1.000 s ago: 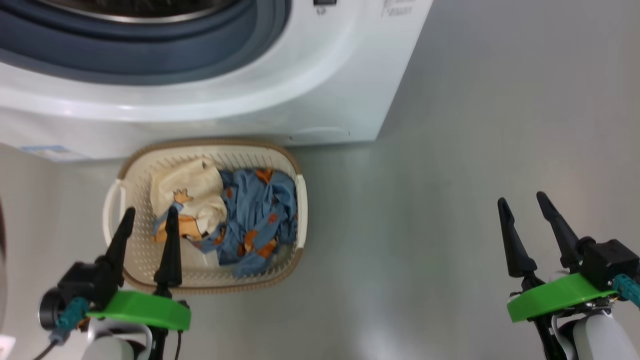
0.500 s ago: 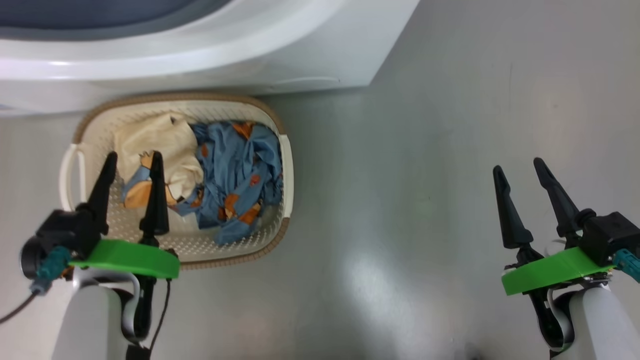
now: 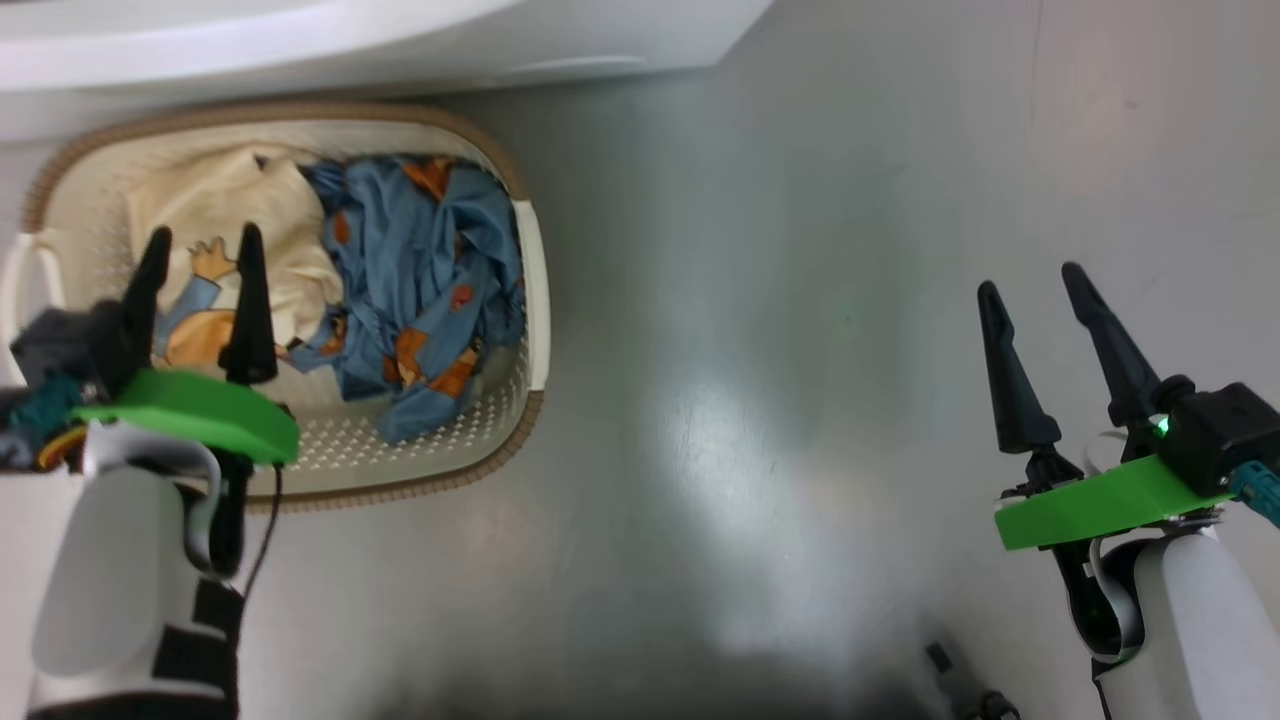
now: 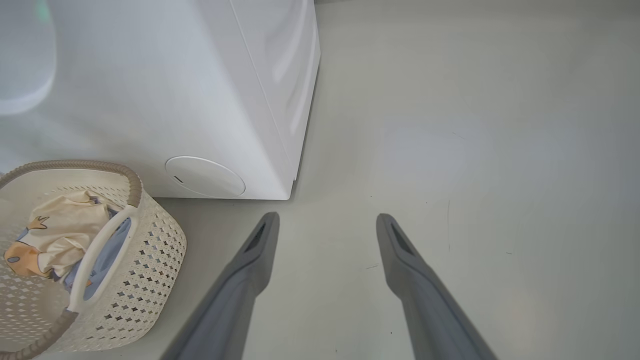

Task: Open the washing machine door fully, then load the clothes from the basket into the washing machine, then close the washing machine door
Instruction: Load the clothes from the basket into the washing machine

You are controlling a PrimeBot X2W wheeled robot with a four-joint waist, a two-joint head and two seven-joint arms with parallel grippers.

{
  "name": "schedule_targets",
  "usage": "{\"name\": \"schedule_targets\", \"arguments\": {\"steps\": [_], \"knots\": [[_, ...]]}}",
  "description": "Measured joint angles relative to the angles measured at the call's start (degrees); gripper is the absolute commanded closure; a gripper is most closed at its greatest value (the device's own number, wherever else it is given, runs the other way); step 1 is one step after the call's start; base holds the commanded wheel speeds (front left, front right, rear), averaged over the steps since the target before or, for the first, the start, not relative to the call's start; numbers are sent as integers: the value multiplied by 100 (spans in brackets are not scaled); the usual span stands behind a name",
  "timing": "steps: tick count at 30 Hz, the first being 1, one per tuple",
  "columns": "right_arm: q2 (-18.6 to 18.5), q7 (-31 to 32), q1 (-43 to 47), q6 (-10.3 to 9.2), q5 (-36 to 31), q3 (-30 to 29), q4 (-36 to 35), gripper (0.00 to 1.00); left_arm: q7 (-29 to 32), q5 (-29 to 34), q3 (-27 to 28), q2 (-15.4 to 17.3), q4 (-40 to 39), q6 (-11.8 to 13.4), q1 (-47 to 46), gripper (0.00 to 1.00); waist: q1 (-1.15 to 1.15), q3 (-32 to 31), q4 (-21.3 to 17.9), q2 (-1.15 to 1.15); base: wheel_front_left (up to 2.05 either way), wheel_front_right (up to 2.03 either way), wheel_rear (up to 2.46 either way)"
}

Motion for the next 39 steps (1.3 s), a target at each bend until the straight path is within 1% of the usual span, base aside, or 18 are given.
{"name": "schedule_targets", "arguments": {"steps": [4,6,7,10,14,22,25,34,39], "knots": [[14,0,-18,0,-1,1,-42,0,0,34,32,112,649,24,-411,0,0,221,-63,0,0,0,0],[40,-1,-21,0,-1,16,-55,0,15,63,70,168,1027,152,-611,0,0,319,-97,0,0,0,0],[40,-1,-21,0,-1,16,-55,0,15,63,70,168,1027,152,-611,0,0,319,-97,0,0,0,0],[68,0,-38,0,0,47,-55,0,63,75,110,274,1538,248,-888,0,0,454,-155,0,0,0,0],[107,0,-110,0,0,79,-69,0,168,56,152,393,2084,318,-1252,0,0,597,-260,0,0,0,0],[192,0,-109,0,33,77,-76,0,626,66,157,581,2832,693,-1823,0,0,803,-441,0,0,0,0],[213,-1,-109,0,35,116,-76,0,787,76,133,631,3009,745,-2029,0,0,854,-488,0,0,0,0],[338,-1,-110,0,218,214,-89,0,1561,343,-214,875,3586,743,-2488,0,0,981,-691,0,0,0,0],[371,0,-110,0,252,257,-114,0,1837,392,-301,988,3772,743,-2650,0,0,1068,-806,0,0,0,0]]}}
